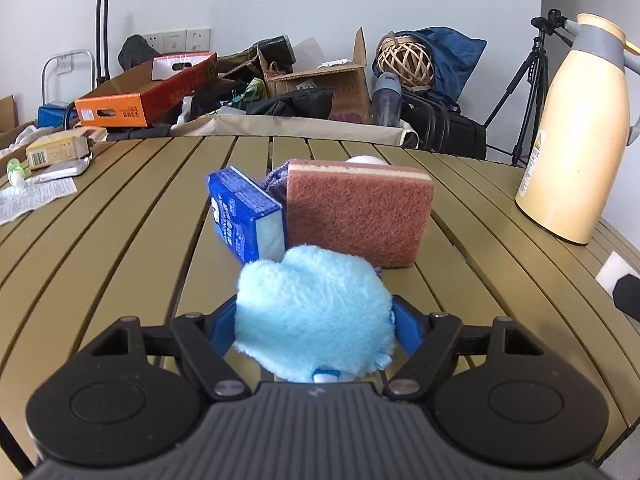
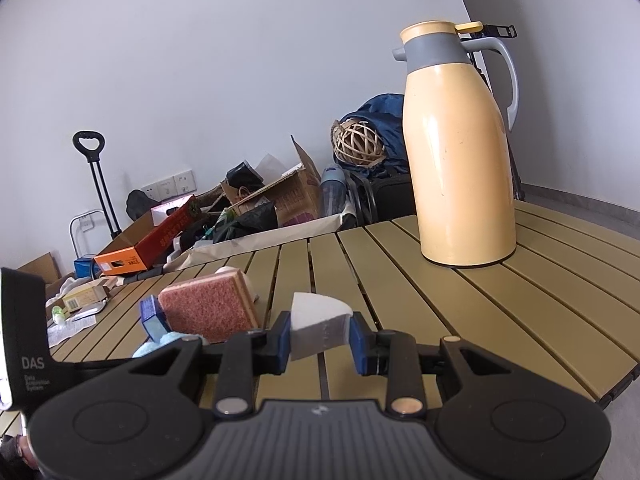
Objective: Collect trash
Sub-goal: 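Lift the blue plush with the left tool while the right holds the white wedge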
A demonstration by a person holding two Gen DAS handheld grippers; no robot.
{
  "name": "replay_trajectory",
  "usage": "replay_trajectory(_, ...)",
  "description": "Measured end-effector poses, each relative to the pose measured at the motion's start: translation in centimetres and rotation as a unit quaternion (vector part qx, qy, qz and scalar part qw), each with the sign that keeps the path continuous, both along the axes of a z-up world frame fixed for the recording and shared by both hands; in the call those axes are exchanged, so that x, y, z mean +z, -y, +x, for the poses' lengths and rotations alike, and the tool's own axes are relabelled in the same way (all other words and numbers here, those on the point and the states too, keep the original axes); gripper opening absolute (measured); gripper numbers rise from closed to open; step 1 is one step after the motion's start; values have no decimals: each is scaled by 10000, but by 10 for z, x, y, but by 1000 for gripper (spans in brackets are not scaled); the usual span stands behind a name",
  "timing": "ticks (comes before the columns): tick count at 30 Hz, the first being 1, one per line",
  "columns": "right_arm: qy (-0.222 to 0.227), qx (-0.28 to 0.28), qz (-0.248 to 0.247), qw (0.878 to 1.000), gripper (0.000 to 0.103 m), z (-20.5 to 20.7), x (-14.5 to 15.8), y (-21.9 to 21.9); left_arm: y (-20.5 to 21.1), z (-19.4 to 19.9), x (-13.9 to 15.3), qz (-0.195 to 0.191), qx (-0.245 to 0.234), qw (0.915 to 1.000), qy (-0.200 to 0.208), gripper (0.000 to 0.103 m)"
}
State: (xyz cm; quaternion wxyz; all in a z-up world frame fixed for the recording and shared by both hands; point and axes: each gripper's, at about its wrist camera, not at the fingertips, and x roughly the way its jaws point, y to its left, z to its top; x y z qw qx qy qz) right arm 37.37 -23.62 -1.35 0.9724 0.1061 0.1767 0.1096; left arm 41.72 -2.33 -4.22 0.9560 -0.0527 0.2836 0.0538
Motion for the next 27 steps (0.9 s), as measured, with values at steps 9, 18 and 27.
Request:
replay_trajectory(9,59,106,-24,9999,29,-4,2,-3,-6,-28,17,100,-110,9991,386,77)
replay_trajectory(18,174,245,-108,9995,29,-19,11,-10,-22,-63,32,-61,-200,9977,641,77)
replay_trajectory(27,109,463,-260,9985,29,-51,19,-28,-28,-106,48,-49,-240,9972,713,77)
